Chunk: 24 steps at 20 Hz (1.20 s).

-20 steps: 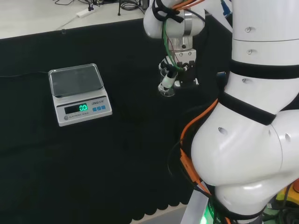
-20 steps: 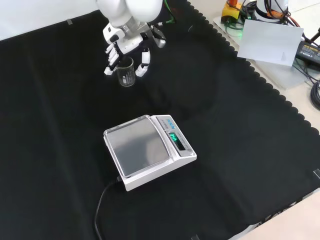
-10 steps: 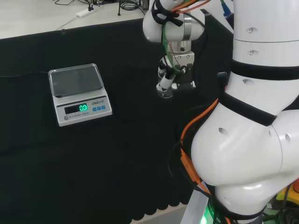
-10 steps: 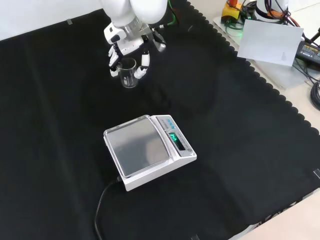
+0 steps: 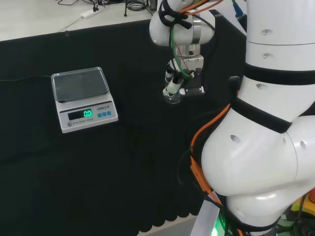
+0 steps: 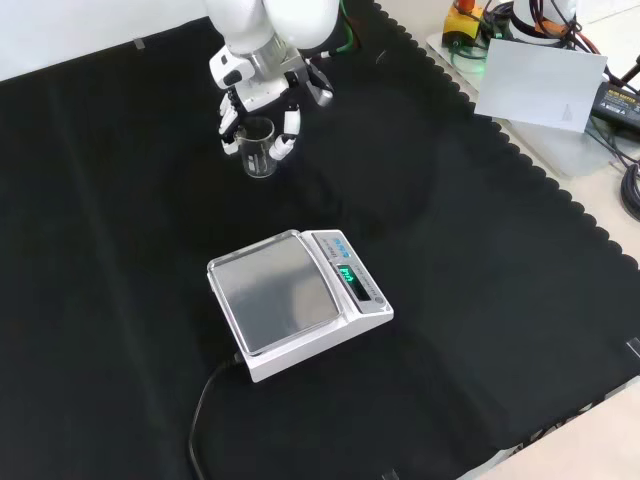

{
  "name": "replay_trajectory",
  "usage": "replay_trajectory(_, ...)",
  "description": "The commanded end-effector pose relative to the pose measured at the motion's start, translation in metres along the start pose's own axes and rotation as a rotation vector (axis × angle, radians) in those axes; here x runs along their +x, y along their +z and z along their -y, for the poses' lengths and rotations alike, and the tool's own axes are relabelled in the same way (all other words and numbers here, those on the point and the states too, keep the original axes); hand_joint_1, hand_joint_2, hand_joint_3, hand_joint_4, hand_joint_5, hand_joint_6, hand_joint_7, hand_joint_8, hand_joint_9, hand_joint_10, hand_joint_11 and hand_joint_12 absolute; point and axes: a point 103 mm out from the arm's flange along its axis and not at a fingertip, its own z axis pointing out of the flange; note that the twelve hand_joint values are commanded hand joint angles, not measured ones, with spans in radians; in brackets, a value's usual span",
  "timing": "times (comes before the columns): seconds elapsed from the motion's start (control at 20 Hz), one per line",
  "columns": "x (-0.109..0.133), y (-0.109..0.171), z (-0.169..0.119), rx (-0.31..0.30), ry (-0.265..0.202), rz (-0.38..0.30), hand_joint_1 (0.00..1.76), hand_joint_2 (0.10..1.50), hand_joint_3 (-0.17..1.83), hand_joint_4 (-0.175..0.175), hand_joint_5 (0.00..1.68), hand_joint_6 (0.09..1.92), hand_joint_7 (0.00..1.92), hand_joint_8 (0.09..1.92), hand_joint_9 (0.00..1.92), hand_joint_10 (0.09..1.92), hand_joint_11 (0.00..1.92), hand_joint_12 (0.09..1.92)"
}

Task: Pick up the beaker.

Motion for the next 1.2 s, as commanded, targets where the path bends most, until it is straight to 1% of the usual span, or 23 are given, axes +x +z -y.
replay_trajectory(0.05, 0.002, -0.009, 0.005, -0.014, 0.000, 0.001, 1.20, 0.62, 0.75, -0.105, 0.73, 1.12, 0.93, 1.01, 1.05, 0.73, 0.76, 1.22)
replay_trajectory(0.35, 0.006, -0.028, 0.012, -0.030, -0.005, 0.018, 1.20, 0.62, 0.76, -0.104, 0.71, 1.14, 0.92, 1.02, 1.05, 0.76, 0.77, 1.22)
replay_trajectory(0.7, 0.011, -0.046, 0.017, -0.022, -0.008, 0.047, 1.20, 0.62, 0.77, -0.105, 0.72, 1.14, 0.92, 1.03, 1.05, 0.77, 0.77, 1.22)
replay_trajectory(0.9, 0.021, -0.063, 0.020, -0.024, -0.023, 0.067, 1.20, 0.61, 0.77, -0.106, 0.72, 1.14, 0.92, 1.03, 1.05, 0.77, 0.77, 1.23)
replay_trajectory(1.2, 0.042, -0.093, 0.025, -0.049, -0.054, 0.080, 1.20, 0.61, 0.77, -0.108, 0.73, 1.14, 0.93, 1.03, 1.06, 0.78, 0.78, 1.22)
